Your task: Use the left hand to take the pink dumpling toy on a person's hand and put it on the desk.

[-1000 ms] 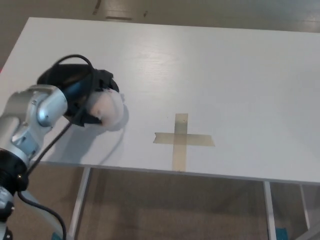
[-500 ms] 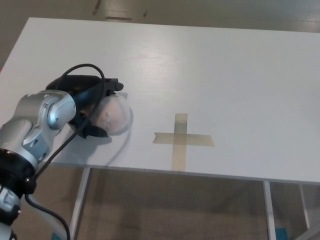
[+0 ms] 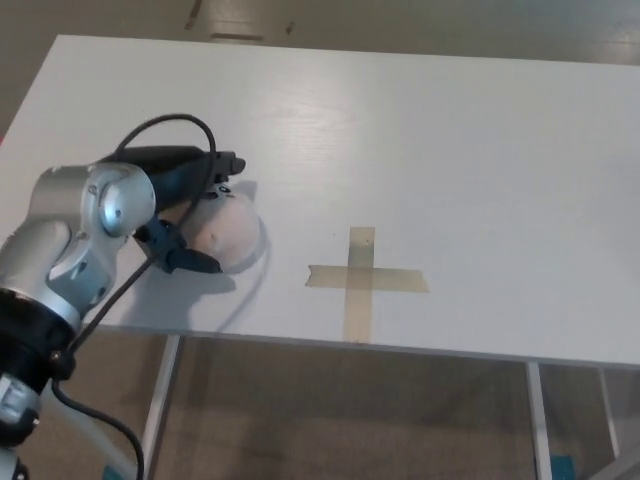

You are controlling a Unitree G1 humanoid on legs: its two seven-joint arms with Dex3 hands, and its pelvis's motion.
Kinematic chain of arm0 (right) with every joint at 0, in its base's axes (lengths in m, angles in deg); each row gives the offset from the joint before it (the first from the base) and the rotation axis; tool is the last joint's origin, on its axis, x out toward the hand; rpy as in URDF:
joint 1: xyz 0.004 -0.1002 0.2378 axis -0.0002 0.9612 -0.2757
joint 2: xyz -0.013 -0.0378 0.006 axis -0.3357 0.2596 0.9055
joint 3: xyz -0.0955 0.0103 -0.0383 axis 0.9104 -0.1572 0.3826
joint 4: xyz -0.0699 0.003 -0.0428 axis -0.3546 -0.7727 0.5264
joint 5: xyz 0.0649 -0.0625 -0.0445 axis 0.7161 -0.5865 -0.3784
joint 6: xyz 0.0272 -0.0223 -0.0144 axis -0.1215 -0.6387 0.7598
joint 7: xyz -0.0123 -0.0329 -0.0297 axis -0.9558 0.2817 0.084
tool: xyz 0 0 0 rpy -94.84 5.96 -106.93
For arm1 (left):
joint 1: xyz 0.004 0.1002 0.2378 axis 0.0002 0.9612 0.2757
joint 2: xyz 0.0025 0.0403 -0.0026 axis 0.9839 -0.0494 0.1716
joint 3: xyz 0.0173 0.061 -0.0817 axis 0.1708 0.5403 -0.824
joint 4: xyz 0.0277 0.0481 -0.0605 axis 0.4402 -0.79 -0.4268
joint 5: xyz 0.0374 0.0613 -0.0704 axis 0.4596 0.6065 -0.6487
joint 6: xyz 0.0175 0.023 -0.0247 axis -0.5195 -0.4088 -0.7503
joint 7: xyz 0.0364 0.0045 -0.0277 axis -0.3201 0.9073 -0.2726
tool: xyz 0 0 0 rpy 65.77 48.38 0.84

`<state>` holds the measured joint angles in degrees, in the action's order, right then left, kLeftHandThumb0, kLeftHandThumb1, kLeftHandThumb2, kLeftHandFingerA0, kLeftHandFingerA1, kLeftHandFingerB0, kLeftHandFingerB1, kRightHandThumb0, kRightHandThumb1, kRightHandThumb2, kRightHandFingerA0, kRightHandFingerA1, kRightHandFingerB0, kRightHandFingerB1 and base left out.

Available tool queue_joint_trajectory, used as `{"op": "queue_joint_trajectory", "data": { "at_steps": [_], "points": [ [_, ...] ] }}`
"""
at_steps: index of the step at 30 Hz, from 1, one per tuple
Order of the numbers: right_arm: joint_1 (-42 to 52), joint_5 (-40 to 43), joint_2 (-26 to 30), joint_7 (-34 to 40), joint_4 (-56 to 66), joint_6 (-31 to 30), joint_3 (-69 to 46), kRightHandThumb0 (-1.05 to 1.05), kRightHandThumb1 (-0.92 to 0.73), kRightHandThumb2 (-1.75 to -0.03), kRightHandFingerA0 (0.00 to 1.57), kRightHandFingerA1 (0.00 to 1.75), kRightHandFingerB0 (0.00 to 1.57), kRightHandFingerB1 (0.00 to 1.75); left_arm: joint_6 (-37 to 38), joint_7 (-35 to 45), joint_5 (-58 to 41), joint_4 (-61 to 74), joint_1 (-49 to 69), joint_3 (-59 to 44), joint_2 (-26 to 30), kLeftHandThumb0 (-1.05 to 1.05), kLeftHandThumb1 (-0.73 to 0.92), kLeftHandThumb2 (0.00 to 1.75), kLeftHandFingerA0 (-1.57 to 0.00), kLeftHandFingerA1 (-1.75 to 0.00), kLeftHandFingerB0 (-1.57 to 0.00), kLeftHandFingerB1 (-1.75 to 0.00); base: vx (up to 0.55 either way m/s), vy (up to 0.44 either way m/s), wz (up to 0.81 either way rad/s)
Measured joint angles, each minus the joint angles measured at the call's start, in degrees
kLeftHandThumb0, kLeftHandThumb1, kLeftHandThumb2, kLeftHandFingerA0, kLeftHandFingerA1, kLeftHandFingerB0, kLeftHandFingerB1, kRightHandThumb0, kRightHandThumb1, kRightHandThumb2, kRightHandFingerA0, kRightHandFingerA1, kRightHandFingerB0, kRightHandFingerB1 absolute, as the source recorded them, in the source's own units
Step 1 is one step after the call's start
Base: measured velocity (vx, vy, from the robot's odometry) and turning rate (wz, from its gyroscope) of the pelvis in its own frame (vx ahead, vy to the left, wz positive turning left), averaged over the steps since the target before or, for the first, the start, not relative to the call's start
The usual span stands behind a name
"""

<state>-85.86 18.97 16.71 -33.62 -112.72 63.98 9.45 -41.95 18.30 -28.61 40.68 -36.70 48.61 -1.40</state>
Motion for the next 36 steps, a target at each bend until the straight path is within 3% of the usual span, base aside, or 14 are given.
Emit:
{"op": "queue_joint_trajectory", "data": {
  "at_steps": [13,14,16,18,20,21,22,25,27,28,36],
  "points": [
    [-0.6,-0.1,0.1,0.0,0.0,-0.2,0.7,-0.24,-0.7,-0.61,0.57,0.42,0.56,0.43,-2.7,5.0,-3.7,27.9,1.7,-12.3,5.0,-0.96,0.47,0.67,0.0,-0.02,0.0,-0.1,0.0,0.0,0.0],
    [-0.6,-0.1,0.1,0.0,0.0,-0.2,0.7,-0.24,-0.7,-0.61,0.57,0.42,0.56,0.43,-2.7,5.2,-4.0,29.6,2.3,-13.2,5.2,-0.76,0.4,0.86,0.0,0.0,0.0,-0.07,0.0,0.0,0.0],
    [-0.6,-0.1,0.1,0.0,0.0,-0.2,0.7,-0.23,-0.71,-0.61,0.58,0.43,0.55,0.43,-2.7,5.5,-4.6,33.2,3.7,-15.1,5.6,-0.77,0.42,0.85,0.0,0.0,-0.01,-0.1,0.0,0.0,0.0],
    [-0.6,-0.1,0.1,0.0,0.0,-0.2,0.8,-0.22,-0.71,-0.62,0.58,0.43,0.55,0.43,-2.8,5.9,-5.8,38.0,5.9,-17.6,6.0,-0.63,0.41,0.78,-0.05,-0.31,-0.05,-0.35,0.0,0.0,0.0],
    [-0.6,-0.1,0.1,0.0,0.0,-0.2,0.8,-0.22,-0.71,-0.62,0.58,0.43,0.55,0.43,-2.8,6.4,-7.0,42.1,8.4,-19.9,6.0,-0.63,0.41,0.78,-0.05,-0.31,-0.05,-0.35,0.0,0.0,0.0],
    [-0.6,-0.1,0.1,0.0,0.0,-0.2,0.9,-0.22,-0.72,-0.62,0.58,0.43,0.55,0.43,-2.8,6.7,-8.0,44.6,10.2,-21.4,5.9,-0.54,0.38,0.65,-0.26,-0.4,-0.19,-0.35,0.0,0.0,0.0],
    [-0.6,-0.1,0.1,0.0,0.0,-0.2,1.0,-0.22,-0.71,-0.62,0.58,0.43,0.56,0.43,-2.9,7.0,-9.1,47.3,12.4,-22.8,5.8,-0.49,0.38,0.64,-0.36,-0.43,-0.26,-0.37,0.0,0.0,0.0],
    [-0.6,-0.1,0.1,0.0,0.0,-0.2,1.1,-0.22,-0.71,-0.62,0.6,0.43,0.55,0.43,-3.1,7.7,-11.5,52.0,16.8,-25.5,5.2,-0.44,0.39,0.64,-0.46,-0.47,-0.35,-0.4,0.0,0.0,0.0],
    [-0.6,-0.2,0.1,0.0,0.0,-0.1,1.3,-0.22,-0.71,-0.62,0.6,0.44,0.55,0.43,-3.2,8.4,-13.9,55.8,22.2,-27.4,4.4,-0.34,0.46,0.54,-0.54,-0.42,-0.43,-0.35,0.0,0.0,0.0],
    [-0.6,-0.2,0.1,0.1,0.0,-0.1,1.4,-0.22,-0.71,-0.62,0.62,0.44,0.54,0.42,-3.2,8.5,-14.4,56.4,23.2,-27.7,4.1,-0.33,0.47,0.54,-0.65,-0.46,-0.53,-0.39,0.0,0.0,0.0],
    [0.0,-0.2,-0.1,0.6,0.0,0.2,2.2,-0.23,-0.71,-0.61,0.66,0.46,0.52,0.42,-3.2,10.5,-22.9,67.2,43.2,-32.8,0.7,-0.42,0.5,0.55,-0.74,-0.5,-0.57,-0.41,0.0,0.0,0.0]
  ]
}}
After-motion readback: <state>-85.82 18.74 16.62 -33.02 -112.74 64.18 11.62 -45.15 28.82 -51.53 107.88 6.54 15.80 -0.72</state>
